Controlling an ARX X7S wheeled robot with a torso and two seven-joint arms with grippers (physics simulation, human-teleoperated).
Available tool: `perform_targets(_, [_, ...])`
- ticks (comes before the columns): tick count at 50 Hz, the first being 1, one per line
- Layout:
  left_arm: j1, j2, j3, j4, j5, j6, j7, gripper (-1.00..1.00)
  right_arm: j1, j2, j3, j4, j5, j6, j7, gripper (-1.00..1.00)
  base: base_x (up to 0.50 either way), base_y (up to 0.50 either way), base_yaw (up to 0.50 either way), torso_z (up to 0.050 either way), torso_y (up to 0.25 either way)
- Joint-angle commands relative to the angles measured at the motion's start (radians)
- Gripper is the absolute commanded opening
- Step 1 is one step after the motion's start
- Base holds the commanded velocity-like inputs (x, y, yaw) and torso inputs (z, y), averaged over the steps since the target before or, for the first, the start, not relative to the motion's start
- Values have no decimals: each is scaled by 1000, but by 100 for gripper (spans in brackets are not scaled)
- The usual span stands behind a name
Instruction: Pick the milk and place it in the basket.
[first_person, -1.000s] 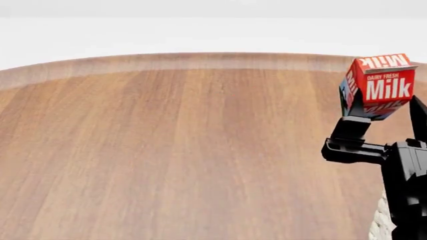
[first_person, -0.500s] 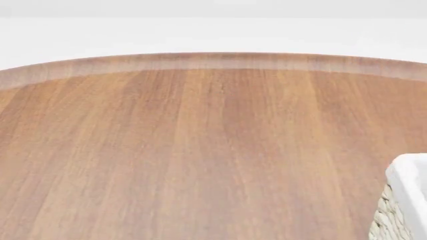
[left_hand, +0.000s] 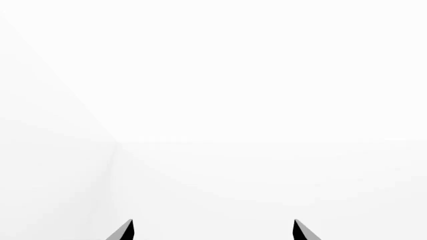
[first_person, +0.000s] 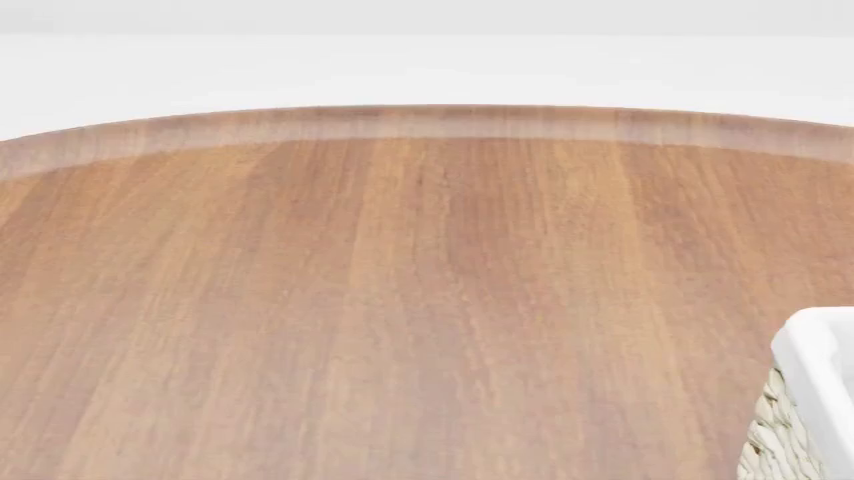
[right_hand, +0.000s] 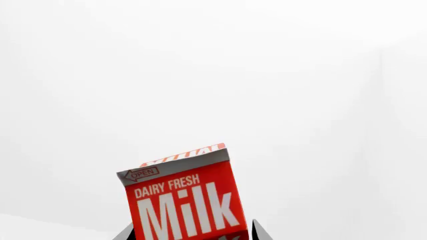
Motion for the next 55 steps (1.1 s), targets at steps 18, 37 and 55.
perform_targets(18, [5, -4, 9, -1, -3, 11, -8, 100, 188, 64, -332, 182, -222, -51, -287, -100, 0, 0, 0, 1, 1])
perform_targets(37, [6, -7, 19, -2, -3, 18, -12, 100, 183, 66, -426, 216, -250, -46, -400, -100, 0, 0, 0, 1, 1])
perform_targets(55, [4, -11, 26, -7, -4, 24, -15, 100, 81, 115, -456, 205, -207, -18, -440, -100, 0, 0, 0, 1, 1])
